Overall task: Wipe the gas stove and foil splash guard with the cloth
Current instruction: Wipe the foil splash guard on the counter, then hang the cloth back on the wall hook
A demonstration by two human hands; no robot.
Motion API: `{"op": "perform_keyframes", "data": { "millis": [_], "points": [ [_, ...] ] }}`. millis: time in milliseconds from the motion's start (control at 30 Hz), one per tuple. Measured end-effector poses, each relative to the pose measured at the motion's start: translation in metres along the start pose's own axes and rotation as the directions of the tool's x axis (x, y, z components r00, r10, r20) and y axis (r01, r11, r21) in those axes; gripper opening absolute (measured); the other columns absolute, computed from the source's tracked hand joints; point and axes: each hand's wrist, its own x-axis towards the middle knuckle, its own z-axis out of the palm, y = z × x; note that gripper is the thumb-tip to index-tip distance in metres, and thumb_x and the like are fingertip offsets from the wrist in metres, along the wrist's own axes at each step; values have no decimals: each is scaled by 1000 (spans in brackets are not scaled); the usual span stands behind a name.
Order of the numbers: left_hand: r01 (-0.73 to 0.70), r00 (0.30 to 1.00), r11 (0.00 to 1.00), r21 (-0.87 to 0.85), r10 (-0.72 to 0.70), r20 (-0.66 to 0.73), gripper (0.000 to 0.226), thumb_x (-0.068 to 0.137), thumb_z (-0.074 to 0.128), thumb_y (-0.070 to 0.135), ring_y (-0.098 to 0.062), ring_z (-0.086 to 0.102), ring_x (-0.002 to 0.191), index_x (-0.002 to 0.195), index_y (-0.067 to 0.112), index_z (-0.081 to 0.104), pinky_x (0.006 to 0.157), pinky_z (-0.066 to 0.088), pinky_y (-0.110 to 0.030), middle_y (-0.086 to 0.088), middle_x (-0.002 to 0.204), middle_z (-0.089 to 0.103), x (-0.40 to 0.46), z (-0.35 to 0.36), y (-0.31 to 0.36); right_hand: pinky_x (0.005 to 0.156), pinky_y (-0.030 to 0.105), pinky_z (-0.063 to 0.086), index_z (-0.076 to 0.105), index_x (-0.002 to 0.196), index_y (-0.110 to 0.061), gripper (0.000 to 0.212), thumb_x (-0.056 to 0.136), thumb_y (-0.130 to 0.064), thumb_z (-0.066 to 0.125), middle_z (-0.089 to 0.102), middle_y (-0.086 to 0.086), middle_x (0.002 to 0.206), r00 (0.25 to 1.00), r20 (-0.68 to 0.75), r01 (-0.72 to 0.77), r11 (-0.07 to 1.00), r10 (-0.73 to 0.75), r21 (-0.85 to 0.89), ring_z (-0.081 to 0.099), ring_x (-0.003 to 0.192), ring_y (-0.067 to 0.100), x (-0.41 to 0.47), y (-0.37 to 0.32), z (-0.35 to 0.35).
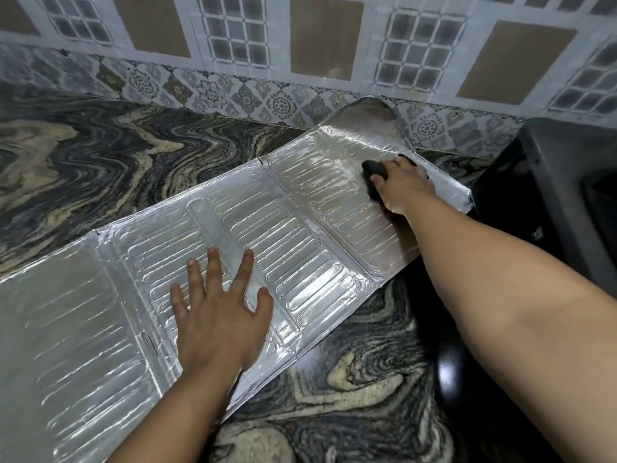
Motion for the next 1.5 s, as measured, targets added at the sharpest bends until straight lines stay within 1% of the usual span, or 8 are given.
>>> {"op": "perform_keyframes", "data": {
  "millis": [233,467,700,800,1000,1267,1367,1500],
  "points": [
    [-38,998,987,-155,30,-48,64,90,34,68,-23,-3,153,151,48,26,122,-2,-51,0,167,10,2,-2,-9,103,46,39,40,141,-17,43,101,-33,41,36,7,149,998,-12,-70,998,70,4,29,134,39,-56,-2,2],
    [-24,996,908,-418,-12,-85,42,84,65,53,-22,27,147,123,35,68,121,7,-50,1,154,42,8,-10,-15,100,41,37,52,127,-16,32,98,-27,48,49,10,135,994,-111,15,984,5,176,42,122,39,-97,-1,8],
    [41,998,926,-376,-19,62,49,86,54,58,-23,46,135,129,35,63,114,27,-49,3,143,55,19,-35,-3,81,25,39,60,124,-16,32,95,-27,61,61,1,108,979,-193,175,777,-70,605,56,100,21,-146,-26,-14],
    [-37,990,775,-631,114,81,49,91,59,44,-25,56,124,138,30,56,105,40,-32,-1,140,59,20,-63,14,83,30,49,61,117,-25,24,93,-26,66,64,-5,102,968,-210,247,630,-134,737,62,98,18,-172,-43,-29],
    [-288,916,536,-793,395,-66,43,97,58,32,-7,61,112,140,30,54,95,47,-22,8,128,64,2,-129,46,87,29,52,61,109,-28,23,89,-25,71,67,-10,101,933,-264,355,487,-246,798,65,95,9,-219,-72,-51],
    [-403,878,439,-803,432,-204,18,92,64,16,-3,66,91,106,20,75,84,49,-19,9,97,74,-21,-186,30,87,36,54,58,103,-36,46,66,-60,70,64,-13,111,921,-280,384,499,-272,777,66,98,9,-265,-98,-79],
    [-405,871,426,-809,448,-200,17,91,64,11,-9,67,83,100,20,76,82,57,-34,9,88,74,-28,-201,19,82,44,58,59,97,-36,39,64,-51,75,67,-8,107,926,-232,354,473,-297,807,69,92,19,-278,-105,-91],
    [-440,838,391,-808,503,-212,24,92,62,0,-20,71,90,96,21,74,80,61,-32,4,90,75,-42,-221,9,71,41,58,59,97,-28,26,72,-24,65,69,15,96,914,-210,367,488,-346,792,66,80,21,-294,-113,-112]
  ]
}}
